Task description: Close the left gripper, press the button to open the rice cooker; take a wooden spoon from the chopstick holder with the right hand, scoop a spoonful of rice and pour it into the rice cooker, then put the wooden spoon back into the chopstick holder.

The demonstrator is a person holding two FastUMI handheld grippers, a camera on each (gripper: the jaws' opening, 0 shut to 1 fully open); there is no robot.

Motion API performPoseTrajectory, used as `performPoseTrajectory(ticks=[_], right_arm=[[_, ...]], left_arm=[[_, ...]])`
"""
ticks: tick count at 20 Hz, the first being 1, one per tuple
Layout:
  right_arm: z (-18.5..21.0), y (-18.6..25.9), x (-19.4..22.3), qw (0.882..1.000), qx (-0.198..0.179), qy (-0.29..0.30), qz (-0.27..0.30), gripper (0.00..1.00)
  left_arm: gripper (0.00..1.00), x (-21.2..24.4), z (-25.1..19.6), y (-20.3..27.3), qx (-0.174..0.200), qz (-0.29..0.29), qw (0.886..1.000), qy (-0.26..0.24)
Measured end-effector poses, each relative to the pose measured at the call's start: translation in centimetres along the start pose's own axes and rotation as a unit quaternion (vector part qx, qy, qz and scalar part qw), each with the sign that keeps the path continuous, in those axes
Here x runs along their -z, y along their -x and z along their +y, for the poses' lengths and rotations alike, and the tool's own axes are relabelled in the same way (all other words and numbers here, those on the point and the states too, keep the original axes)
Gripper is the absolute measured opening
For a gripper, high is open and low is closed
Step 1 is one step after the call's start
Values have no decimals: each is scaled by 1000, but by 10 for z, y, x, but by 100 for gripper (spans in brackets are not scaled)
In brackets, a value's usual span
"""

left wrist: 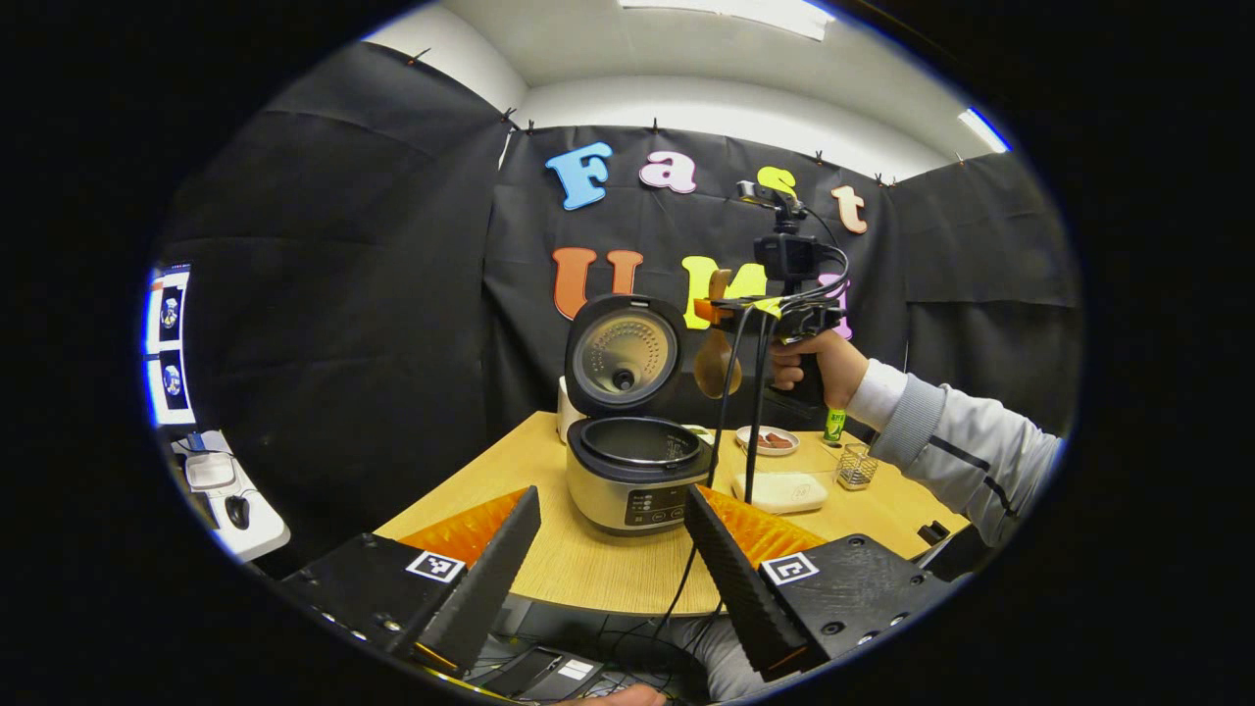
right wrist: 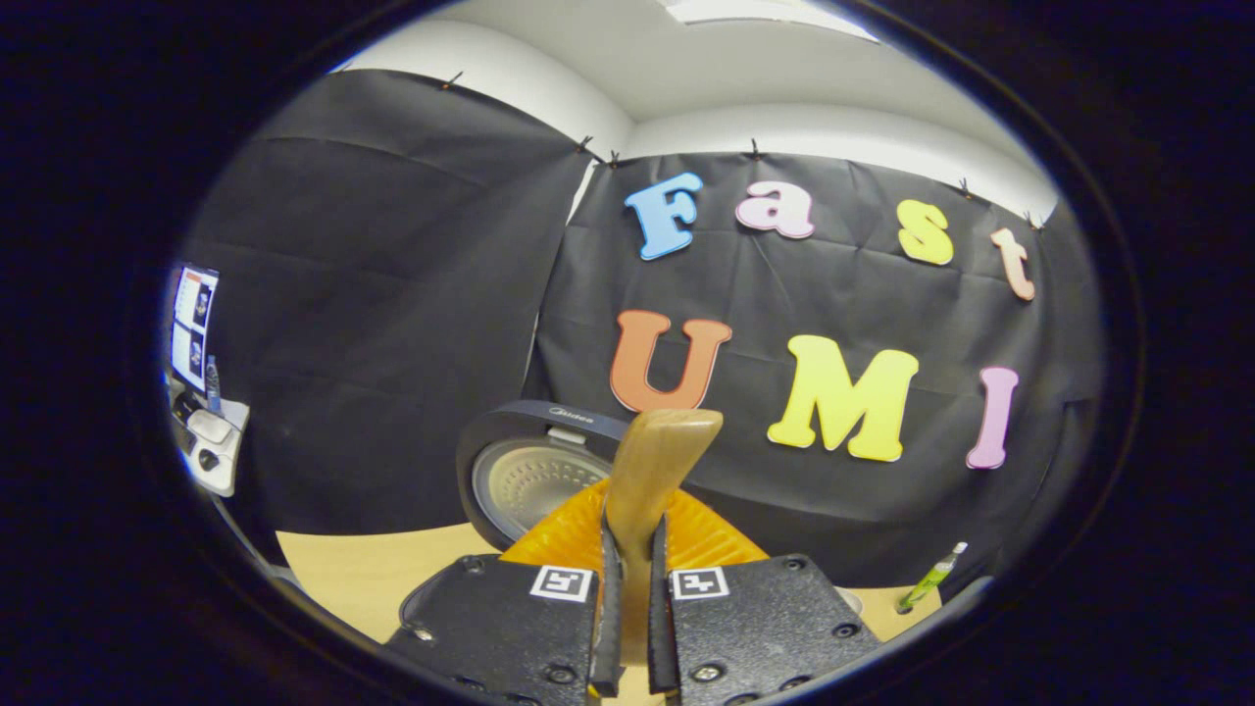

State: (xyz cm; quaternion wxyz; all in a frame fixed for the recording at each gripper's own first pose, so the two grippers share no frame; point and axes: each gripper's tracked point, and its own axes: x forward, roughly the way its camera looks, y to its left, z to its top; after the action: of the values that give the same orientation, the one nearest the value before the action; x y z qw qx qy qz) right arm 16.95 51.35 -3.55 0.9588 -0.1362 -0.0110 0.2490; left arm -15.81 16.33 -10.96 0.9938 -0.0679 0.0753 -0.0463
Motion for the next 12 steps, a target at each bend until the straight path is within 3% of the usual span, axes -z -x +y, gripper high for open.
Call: performPoseTrajectory(ticks=[12], right_arm=[[-188,68,39,992,113,-53,27,17]], left_arm=[[94,-27,-54,-12,12,-29,999,-36]])
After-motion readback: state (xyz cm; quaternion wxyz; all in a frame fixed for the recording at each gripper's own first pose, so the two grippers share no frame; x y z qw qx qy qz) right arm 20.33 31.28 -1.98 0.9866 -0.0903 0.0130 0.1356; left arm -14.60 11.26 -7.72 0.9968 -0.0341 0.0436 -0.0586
